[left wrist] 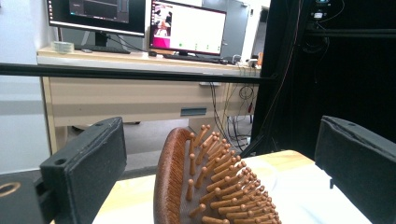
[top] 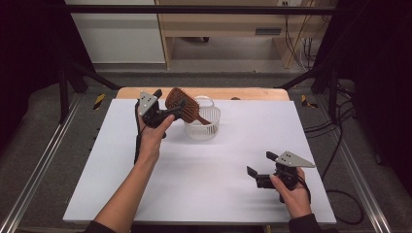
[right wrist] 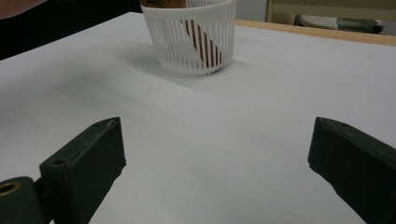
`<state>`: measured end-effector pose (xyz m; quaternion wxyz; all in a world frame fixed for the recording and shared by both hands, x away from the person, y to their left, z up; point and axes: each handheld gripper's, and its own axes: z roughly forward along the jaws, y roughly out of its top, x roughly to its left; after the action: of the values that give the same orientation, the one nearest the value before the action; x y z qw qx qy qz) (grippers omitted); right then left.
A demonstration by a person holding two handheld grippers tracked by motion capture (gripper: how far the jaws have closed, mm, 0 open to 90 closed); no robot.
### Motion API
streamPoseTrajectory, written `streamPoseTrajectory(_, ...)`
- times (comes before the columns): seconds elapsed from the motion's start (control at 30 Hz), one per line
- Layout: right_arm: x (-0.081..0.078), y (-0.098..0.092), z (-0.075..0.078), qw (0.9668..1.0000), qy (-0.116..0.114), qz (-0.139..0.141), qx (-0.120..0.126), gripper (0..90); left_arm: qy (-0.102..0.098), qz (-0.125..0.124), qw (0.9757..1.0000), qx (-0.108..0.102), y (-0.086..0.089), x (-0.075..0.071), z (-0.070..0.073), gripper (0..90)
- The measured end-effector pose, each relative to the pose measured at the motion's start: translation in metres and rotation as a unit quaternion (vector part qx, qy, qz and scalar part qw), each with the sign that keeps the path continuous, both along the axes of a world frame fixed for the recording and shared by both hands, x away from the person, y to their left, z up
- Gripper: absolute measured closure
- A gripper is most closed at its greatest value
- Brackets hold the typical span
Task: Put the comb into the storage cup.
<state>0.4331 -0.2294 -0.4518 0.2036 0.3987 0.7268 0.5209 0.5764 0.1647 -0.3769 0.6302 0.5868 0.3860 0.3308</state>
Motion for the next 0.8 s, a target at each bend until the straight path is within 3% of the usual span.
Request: streamPoseTrajectory(0.8, 0.0001, 0.0006, -0.0001, 1.0, -0.001, 0.001, 0.0, 4.4, -0.012, -0.012, 0.9999, 0.002, -0.0007, -0.0088, 0.0086, 1.0)
